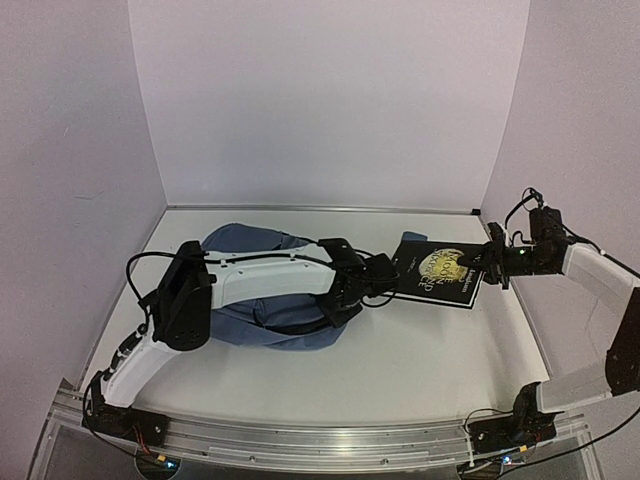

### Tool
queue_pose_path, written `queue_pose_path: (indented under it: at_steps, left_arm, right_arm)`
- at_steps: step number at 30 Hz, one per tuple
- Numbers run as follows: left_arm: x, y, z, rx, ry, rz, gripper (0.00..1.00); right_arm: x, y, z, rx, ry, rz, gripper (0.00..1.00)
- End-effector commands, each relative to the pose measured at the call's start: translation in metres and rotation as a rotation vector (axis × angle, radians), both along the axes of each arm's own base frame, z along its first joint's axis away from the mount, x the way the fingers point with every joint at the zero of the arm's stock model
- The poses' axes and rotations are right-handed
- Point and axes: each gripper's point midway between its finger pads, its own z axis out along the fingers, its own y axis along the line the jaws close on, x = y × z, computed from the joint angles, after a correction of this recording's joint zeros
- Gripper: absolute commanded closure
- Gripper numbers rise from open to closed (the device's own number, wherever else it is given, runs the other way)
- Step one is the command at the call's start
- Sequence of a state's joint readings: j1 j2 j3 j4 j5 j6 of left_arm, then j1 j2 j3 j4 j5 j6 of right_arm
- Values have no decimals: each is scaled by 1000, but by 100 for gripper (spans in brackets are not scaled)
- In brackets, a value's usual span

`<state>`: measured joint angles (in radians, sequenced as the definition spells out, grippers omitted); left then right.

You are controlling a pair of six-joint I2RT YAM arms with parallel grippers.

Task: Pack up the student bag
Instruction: Place the book in the student bag.

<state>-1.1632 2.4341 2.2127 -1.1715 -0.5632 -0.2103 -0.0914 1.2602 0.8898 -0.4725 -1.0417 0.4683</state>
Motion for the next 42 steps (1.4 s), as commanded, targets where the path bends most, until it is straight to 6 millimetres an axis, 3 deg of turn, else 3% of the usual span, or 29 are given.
queue_pose_path:
  at_steps: [1, 4, 6, 13, 16, 21, 26, 31, 37, 42]
  left_arm:
    - [6, -2, 33, -54, -60, 33, 57]
    - [5, -5, 64, -179, -79, 58, 88]
    - [5, -4, 87, -285, -86, 79, 99]
    - [9, 15, 165, -555, -212, 138, 100]
    - [8, 21, 184, -623, -240, 153, 100]
    - [6, 26, 198, -676, -258, 160, 100]
    - [4, 30, 198, -689, -260, 163, 100]
    - [3, 30, 202, -713, -266, 154, 100]
    - [3, 31, 205, -709, -271, 151, 100]
    - [0, 35, 207, -721, -263, 147, 100]
  right_arm:
    - [2, 8, 26, 72, -87, 58, 100]
    - [2, 11, 26, 106, -73, 69, 100]
    - [5, 14, 27, 135, -72, 69, 100]
    - [9, 38, 33, 183, -104, 100, 100]
    - [6, 65, 42, 192, -141, 158, 100]
    - [18, 106, 59, 229, -200, 195, 100]
    - [44, 132, 50, 315, -140, 182, 100]
    - [51, 166, 54, 350, -155, 232, 100]
    - [64, 203, 47, 381, -145, 275, 100]
    - [80, 228, 28, 375, -114, 273, 100]
